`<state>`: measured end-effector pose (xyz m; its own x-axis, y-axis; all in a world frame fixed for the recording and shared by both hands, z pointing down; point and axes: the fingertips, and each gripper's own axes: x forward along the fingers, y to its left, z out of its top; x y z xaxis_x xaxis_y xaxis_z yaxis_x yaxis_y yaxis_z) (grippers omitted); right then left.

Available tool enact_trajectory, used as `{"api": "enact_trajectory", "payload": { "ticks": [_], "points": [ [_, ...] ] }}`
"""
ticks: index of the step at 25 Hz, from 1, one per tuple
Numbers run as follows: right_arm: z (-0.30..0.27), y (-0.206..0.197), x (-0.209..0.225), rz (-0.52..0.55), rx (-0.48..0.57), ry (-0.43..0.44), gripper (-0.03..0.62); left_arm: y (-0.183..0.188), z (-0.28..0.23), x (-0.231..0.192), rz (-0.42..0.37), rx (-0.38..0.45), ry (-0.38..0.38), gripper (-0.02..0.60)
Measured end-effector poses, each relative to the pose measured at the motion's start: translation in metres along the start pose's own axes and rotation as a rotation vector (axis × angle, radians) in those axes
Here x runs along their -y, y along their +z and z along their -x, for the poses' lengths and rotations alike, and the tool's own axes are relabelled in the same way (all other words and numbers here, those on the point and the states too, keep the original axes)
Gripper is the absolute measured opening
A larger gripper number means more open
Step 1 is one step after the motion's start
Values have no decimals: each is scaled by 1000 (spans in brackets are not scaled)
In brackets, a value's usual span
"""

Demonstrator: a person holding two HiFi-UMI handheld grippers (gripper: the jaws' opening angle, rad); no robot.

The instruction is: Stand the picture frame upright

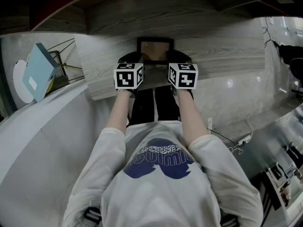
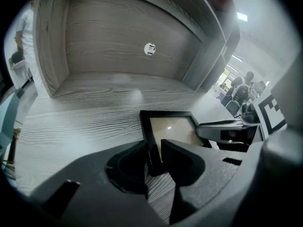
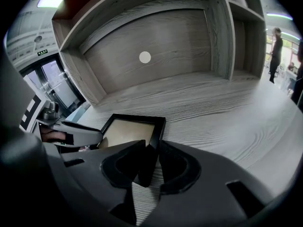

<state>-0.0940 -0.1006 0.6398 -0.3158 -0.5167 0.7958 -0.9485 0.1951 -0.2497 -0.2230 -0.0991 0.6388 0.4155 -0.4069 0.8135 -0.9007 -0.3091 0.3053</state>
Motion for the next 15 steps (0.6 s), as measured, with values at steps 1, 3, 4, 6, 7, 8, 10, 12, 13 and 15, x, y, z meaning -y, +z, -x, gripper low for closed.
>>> {"api": "enact_trajectory", "payload": {
  "ticks": [1,3,4,6,7,8,10,12,13,15],
  "points": [
    [0,0,1,-3,-1,-2,86,0,0,-1,1,2,3,98],
    [1,1,1,-10,2,-5,81,0,1,-2,2,5,10,83],
    [2,1,1,-15,6,-7,78,0,1,-1,1,7,11,81],
    [4,3,2,-25,19,-10,75,2,3,0,-5,15,9,80],
    [5,5,2,-28,26,-9,74,3,4,0,-9,21,9,78],
    [7,7,1,-31,35,-8,72,5,6,1,-14,28,8,78],
    [13,12,2,-39,56,-7,71,11,10,3,-24,44,4,78],
    [21,20,2,-44,80,-9,71,19,15,7,-37,63,-4,78],
    [25,24,2,-47,93,-11,71,24,18,9,-46,73,-8,78],
    [35,32,1,-54,119,-13,71,34,25,13,-63,92,-17,78]
  ]
}}
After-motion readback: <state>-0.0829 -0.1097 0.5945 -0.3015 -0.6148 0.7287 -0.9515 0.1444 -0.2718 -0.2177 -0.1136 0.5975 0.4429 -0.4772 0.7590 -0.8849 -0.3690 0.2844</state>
